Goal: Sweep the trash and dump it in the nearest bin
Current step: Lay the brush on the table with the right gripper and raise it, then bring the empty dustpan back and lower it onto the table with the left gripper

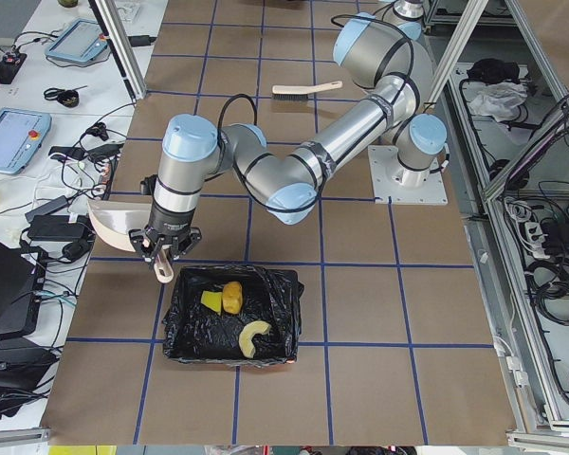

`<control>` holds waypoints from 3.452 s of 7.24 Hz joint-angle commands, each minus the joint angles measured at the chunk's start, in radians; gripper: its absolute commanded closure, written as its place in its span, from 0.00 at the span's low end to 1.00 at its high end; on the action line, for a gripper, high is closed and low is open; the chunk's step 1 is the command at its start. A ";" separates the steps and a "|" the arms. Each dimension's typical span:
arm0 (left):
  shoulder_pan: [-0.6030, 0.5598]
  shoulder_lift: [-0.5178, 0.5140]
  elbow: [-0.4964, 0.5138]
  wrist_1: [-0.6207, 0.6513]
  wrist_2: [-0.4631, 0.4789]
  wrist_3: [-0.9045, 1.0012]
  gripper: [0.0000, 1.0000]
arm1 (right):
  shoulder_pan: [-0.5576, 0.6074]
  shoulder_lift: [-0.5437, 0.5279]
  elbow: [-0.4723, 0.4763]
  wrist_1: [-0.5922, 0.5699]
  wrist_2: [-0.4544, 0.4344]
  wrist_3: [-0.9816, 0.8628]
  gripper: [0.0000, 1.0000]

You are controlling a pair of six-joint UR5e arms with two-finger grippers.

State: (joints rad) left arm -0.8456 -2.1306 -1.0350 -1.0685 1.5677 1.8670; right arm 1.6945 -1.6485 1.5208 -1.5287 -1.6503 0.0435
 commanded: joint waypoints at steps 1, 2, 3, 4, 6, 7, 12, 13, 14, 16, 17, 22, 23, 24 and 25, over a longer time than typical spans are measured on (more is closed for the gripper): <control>-0.114 0.023 -0.049 -0.024 -0.006 -0.241 1.00 | -0.073 -0.005 0.002 0.002 0.006 -0.043 0.00; -0.162 0.030 -0.078 -0.024 -0.006 -0.352 1.00 | -0.073 -0.004 0.002 0.004 0.029 -0.045 0.00; -0.202 0.034 -0.095 -0.025 -0.008 -0.478 1.00 | -0.073 -0.002 0.004 0.007 0.080 -0.043 0.00; -0.252 0.046 -0.120 -0.025 -0.005 -0.609 1.00 | -0.073 -0.004 0.004 0.013 0.084 -0.046 0.00; -0.370 0.067 -0.151 -0.034 0.014 -0.931 1.00 | -0.072 -0.004 0.002 0.016 0.076 -0.045 0.00; -0.416 0.066 -0.154 -0.057 0.037 -1.004 1.00 | -0.070 -0.002 -0.001 0.048 0.076 -0.030 0.00; -0.741 0.064 -0.172 -0.210 0.161 -1.665 1.00 | -0.072 0.002 -0.001 0.067 0.095 -0.031 0.00; -0.824 0.064 -0.177 -0.217 0.146 -1.778 1.00 | -0.072 0.002 -0.001 0.064 0.095 -0.031 0.00; -0.863 0.072 -0.175 -0.264 0.055 -1.836 1.00 | -0.072 0.001 -0.001 0.064 0.095 -0.031 0.00; -0.882 0.042 -0.212 -0.341 -0.127 -1.913 1.00 | -0.070 -0.001 0.001 0.062 0.095 -0.031 0.00; -0.883 0.055 -0.280 -0.331 -0.156 -1.919 1.00 | -0.070 -0.002 0.001 0.061 0.096 -0.033 0.00; -0.983 0.032 -0.321 -0.332 -0.190 -1.979 1.00 | -0.070 -0.001 0.001 0.062 0.095 -0.033 0.00; -0.986 0.015 -0.320 -0.330 -0.193 -1.990 1.00 | -0.070 -0.004 0.001 0.062 0.095 -0.033 0.00; -0.990 0.006 -0.320 -0.330 -0.193 -2.006 1.00 | -0.070 -0.004 0.001 0.062 0.095 -0.033 0.00; -0.992 -0.005 -0.323 -0.329 -0.190 -2.011 1.00 | -0.070 -0.002 0.001 0.062 0.095 -0.033 0.00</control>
State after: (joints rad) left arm -1.8339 -2.1223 -1.3556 -1.3988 1.3755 -0.1337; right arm 1.6245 -1.6512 1.5217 -1.4665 -1.5555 0.0107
